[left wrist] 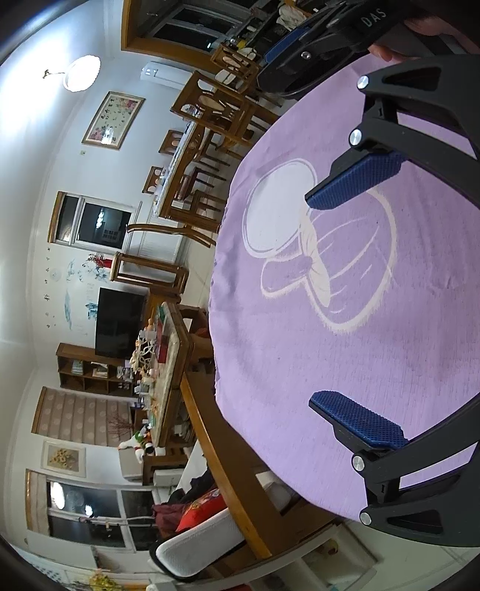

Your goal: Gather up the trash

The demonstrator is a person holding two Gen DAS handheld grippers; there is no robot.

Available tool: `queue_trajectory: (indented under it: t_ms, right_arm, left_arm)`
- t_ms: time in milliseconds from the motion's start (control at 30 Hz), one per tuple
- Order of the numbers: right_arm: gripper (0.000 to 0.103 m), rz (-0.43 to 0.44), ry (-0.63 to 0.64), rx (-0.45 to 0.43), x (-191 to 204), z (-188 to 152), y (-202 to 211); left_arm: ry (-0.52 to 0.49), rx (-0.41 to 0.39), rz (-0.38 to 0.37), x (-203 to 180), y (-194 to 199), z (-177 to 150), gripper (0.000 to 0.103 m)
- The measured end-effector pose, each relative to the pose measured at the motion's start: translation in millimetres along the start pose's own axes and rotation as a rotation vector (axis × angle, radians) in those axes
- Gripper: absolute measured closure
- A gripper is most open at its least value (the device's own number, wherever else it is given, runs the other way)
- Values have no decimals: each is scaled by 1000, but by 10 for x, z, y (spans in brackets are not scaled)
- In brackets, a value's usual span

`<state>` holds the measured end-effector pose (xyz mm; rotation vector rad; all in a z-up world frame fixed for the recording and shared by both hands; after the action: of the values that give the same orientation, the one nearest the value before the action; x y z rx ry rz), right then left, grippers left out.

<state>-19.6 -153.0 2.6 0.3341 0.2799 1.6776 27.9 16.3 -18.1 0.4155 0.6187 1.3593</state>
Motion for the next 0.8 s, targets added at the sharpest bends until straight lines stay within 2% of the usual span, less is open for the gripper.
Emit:
queue_trajectory:
  t_ms: [533,800]
  right_arm:
    - [5,-25,-13,-18,1,5,57]
    - [5,-2,-12,-30,16,27,67]
  left_arm:
    - [-15,12,-48,-46,-29,-30,5]
    - [-56,-4,-1,-140,6,-41,5]
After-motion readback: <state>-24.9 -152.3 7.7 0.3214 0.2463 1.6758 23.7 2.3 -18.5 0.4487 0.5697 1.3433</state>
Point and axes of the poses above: each gripper's, at about its wrist camera, not at the fingertips, and y roughly against the way its jaws point, x to its left, z to its top, the point moved 3 cm from there along -y, roughly the way its jaws point, and after that the axes turned 7 degrees about x, right-handed, at the moved point
